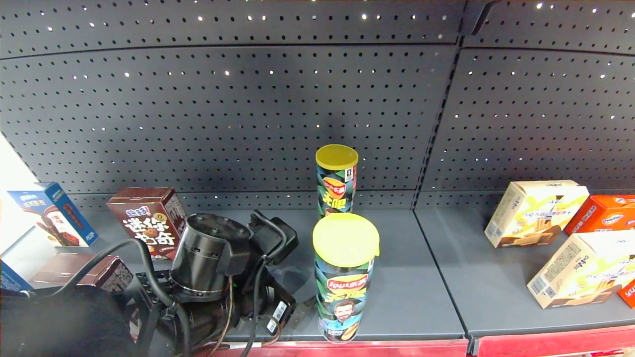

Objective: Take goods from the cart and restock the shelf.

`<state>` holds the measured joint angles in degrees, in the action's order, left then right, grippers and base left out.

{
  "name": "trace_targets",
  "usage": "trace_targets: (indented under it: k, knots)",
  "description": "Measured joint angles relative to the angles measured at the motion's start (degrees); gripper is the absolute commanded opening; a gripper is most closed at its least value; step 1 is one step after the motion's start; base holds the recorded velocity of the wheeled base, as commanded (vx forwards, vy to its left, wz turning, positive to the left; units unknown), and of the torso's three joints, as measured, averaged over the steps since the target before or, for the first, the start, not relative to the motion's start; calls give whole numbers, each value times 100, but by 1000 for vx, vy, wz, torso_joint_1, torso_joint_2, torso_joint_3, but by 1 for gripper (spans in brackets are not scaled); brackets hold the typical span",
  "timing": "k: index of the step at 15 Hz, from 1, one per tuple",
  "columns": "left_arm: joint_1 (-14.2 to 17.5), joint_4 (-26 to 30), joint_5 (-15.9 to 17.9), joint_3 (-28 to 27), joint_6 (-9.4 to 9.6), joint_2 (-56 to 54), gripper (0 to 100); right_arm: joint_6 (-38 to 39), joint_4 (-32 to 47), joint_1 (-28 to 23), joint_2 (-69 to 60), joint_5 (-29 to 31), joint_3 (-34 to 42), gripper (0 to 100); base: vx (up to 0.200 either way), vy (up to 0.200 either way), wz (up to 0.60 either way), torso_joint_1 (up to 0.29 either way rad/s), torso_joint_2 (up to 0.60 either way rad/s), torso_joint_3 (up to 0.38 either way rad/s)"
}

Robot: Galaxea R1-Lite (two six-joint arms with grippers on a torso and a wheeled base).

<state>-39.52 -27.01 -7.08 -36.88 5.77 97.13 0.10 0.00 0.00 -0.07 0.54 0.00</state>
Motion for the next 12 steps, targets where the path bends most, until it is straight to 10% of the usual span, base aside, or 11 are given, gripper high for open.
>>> trace_targets:
  k: [12]
  knots:
    - [907, 17, 52, -206, 310, -1819, 100, 0, 0, 0, 0, 0, 0, 100, 0, 0, 0, 0, 0, 0]
